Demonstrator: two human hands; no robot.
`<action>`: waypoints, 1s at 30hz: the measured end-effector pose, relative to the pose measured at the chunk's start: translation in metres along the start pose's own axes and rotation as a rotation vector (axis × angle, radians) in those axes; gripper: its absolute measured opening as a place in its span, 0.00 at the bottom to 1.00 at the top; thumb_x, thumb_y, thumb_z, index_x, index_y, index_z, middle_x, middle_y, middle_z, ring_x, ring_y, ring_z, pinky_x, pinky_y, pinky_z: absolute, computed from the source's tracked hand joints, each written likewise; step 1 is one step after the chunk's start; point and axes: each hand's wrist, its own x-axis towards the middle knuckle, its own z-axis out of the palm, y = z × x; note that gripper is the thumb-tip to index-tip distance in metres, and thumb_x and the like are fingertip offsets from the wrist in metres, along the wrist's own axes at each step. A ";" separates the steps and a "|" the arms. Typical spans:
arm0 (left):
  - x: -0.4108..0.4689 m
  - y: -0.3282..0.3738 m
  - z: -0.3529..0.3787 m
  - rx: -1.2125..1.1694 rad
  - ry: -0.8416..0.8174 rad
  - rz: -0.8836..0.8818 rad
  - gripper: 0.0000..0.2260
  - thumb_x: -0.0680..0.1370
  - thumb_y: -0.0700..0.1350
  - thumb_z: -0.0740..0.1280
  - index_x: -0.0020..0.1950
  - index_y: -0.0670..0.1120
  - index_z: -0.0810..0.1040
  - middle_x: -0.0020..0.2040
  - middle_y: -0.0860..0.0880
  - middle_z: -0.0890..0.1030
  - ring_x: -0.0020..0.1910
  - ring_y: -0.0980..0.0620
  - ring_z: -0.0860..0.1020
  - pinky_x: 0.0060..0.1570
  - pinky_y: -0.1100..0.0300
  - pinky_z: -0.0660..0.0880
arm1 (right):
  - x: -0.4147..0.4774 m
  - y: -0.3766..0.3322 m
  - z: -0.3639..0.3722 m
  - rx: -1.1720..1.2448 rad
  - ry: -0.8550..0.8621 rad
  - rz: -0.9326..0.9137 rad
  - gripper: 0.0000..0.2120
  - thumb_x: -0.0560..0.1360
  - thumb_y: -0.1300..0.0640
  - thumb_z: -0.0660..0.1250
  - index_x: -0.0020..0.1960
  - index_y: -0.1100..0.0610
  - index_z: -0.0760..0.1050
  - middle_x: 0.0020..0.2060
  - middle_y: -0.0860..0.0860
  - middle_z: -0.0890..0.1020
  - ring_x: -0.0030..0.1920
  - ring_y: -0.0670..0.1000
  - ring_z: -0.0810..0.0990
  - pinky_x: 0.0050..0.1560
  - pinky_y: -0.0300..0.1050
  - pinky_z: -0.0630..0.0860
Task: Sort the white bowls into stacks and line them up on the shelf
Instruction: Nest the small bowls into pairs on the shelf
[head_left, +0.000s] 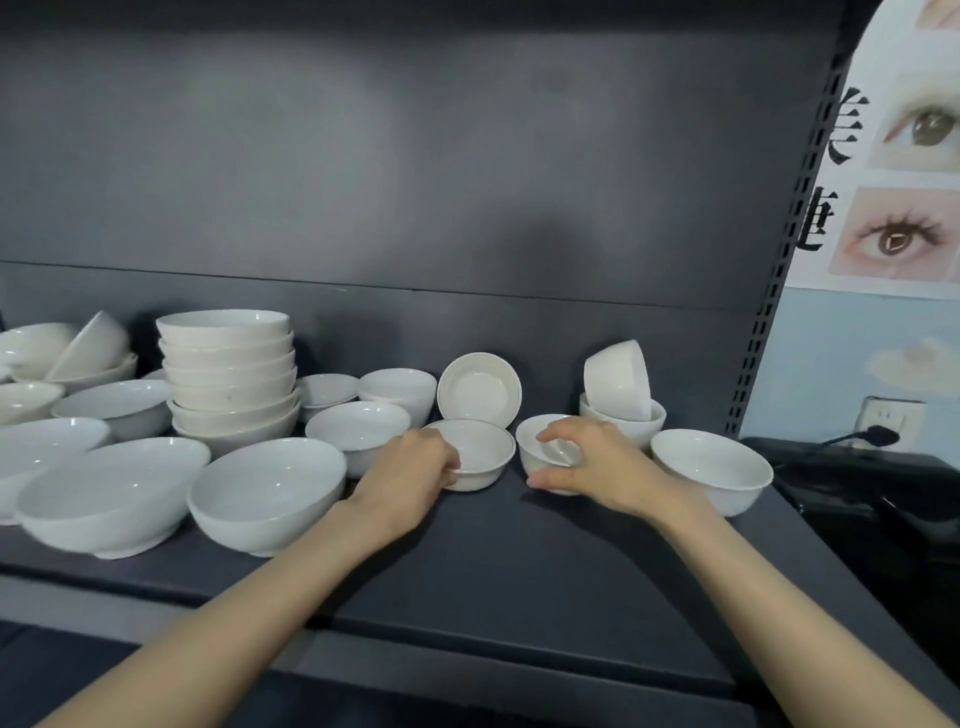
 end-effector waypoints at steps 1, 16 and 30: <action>-0.004 0.000 0.000 -0.033 0.028 0.005 0.08 0.78 0.41 0.64 0.51 0.41 0.82 0.52 0.43 0.80 0.48 0.43 0.75 0.49 0.54 0.70 | -0.001 -0.001 0.001 -0.002 0.003 -0.012 0.31 0.68 0.43 0.74 0.67 0.53 0.73 0.66 0.49 0.74 0.66 0.49 0.70 0.64 0.42 0.67; -0.040 -0.018 -0.013 -0.300 0.077 0.157 0.04 0.71 0.41 0.74 0.45 0.43 0.85 0.43 0.48 0.83 0.41 0.53 0.78 0.41 0.75 0.65 | -0.028 -0.030 0.018 -0.058 0.080 -0.169 0.16 0.69 0.47 0.74 0.56 0.50 0.82 0.69 0.50 0.71 0.73 0.51 0.59 0.70 0.44 0.57; 0.016 -0.016 -0.053 -0.449 -0.039 0.088 0.14 0.72 0.42 0.73 0.58 0.44 0.81 0.56 0.49 0.81 0.51 0.52 0.78 0.53 0.63 0.71 | -0.080 -0.029 0.017 0.011 0.245 -0.067 0.10 0.66 0.46 0.76 0.43 0.50 0.84 0.58 0.47 0.77 0.59 0.43 0.66 0.59 0.37 0.62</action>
